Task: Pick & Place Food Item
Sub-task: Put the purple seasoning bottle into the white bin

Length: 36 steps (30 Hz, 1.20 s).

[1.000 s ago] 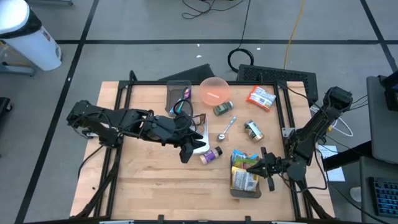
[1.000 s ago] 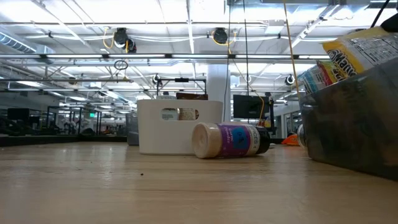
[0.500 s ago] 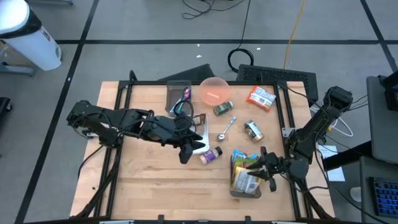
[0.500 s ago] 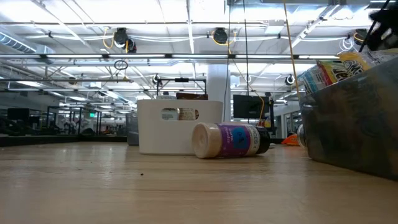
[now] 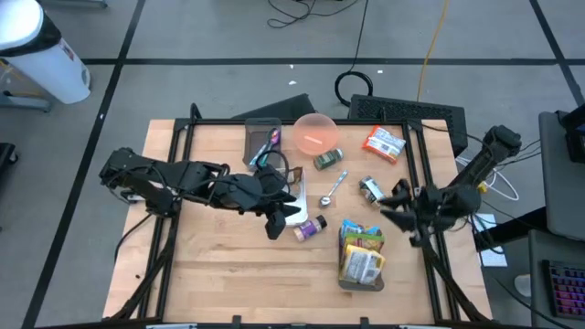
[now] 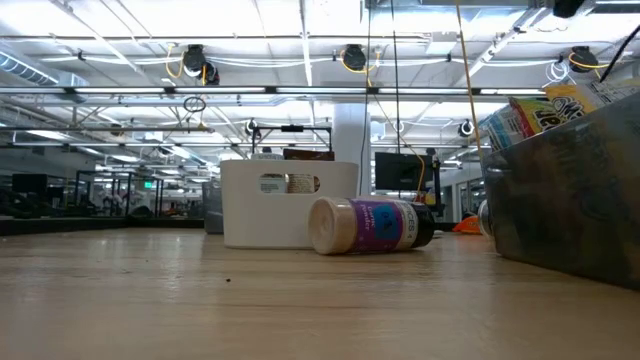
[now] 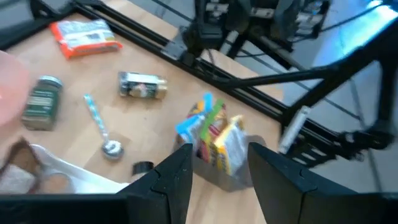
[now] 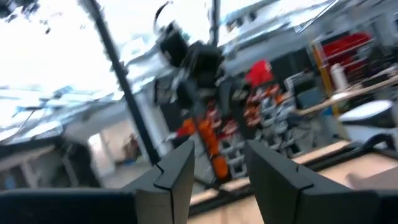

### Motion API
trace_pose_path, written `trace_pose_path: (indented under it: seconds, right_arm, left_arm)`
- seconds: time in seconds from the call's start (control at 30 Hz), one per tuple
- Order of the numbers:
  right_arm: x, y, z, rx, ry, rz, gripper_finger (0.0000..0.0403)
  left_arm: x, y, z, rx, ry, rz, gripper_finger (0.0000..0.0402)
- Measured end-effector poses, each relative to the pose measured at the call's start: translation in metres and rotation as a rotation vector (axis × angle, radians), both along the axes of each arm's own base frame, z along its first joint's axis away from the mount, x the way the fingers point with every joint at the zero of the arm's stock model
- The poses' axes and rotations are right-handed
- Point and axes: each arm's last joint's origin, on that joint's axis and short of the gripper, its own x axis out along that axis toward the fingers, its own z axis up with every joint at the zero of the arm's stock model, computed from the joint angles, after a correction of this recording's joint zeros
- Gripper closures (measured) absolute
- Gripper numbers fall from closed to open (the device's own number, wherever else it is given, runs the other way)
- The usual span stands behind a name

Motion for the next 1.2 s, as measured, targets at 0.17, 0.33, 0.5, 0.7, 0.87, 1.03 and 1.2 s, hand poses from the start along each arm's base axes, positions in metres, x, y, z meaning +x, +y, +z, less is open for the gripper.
trace_pose_path:
  seconds: [0.17,0.33,0.5,0.7,0.87,1.03,1.2]
  right_arm:
    - [0.003,-0.017,0.019,0.027,-0.037,-0.093,0.0248]
    - [0.014,-0.026,0.05,-0.053,0.018,-0.161,0.0228]
    - [0.03,-0.041,0.079,-0.167,0.219,-0.262,0.0216]
    - [0.058,-0.074,0.092,-0.103,0.408,-0.213,0.0221]
    - [0.086,-0.111,0.07,0.085,0.579,-0.133,0.0226]
    - [0.106,-0.143,0.05,0.118,0.666,-0.18,0.0224]
    - [0.112,-0.162,0.047,0.115,0.642,-0.281,0.0223]
  left_arm:
    - [0.011,0.002,-0.011,0.047,0.029,0.045,0.024]
    - [0.026,0.019,-0.023,0.101,0.064,0.069,0.024]
    - [0.04,0.053,-0.03,0.129,0.095,0.001,0.024]
    - [0.04,0.102,-0.032,0.192,0.133,-0.057,0.024]
    - [0.031,0.134,-0.035,0.238,0.194,-0.113,0.024]
    - [0.017,0.161,-0.043,0.178,0.306,-0.161,0.024]
    - [-0.001,0.174,-0.051,0.136,0.439,-0.205,0.024]
